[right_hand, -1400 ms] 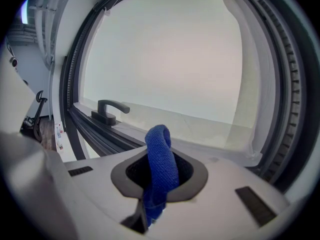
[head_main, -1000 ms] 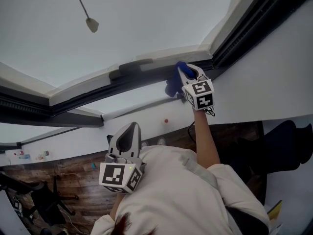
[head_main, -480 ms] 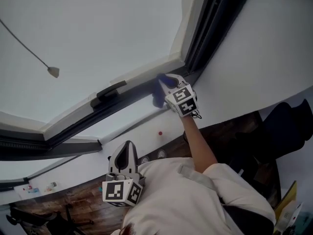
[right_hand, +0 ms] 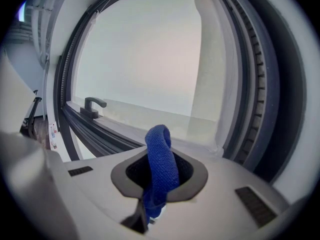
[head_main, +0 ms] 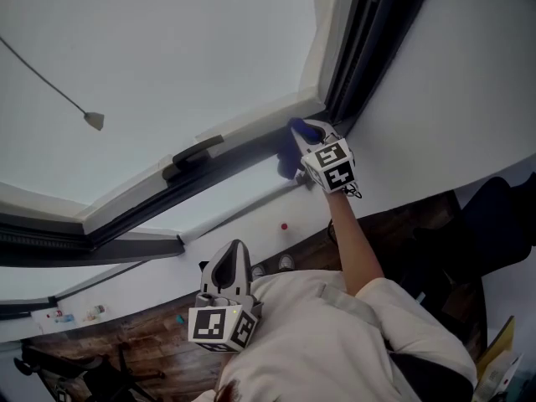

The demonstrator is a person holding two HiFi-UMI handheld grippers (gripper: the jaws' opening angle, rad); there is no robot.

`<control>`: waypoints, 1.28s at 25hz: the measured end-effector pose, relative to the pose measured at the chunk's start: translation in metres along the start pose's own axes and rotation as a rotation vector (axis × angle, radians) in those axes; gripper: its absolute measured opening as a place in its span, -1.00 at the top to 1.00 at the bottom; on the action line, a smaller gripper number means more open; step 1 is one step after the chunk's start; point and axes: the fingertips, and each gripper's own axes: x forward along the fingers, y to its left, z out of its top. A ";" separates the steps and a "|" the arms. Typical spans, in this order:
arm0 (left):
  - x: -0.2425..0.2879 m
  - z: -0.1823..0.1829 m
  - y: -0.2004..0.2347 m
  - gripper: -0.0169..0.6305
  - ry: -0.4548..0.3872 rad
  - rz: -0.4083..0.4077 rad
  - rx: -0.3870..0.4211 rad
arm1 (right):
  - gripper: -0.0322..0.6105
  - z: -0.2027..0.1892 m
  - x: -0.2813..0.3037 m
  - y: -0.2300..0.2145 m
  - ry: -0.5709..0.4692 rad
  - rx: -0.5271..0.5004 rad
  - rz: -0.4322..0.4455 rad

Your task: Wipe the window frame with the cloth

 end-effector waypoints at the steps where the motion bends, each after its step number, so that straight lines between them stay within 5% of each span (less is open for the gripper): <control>1: 0.000 -0.001 -0.001 0.93 0.002 0.001 0.000 | 0.76 -0.002 -0.001 -0.006 0.000 0.007 -0.010; 13: -0.004 -0.004 -0.002 0.93 -0.001 0.028 0.009 | 0.76 -0.021 -0.013 -0.049 0.020 0.050 -0.090; 27: -0.016 -0.006 0.006 0.93 -0.004 0.057 0.009 | 0.76 -0.021 -0.015 -0.058 0.142 -0.127 -0.226; 32: -0.030 -0.008 0.018 0.93 0.002 0.074 -0.002 | 0.76 0.000 -0.022 -0.011 0.012 -0.026 -0.124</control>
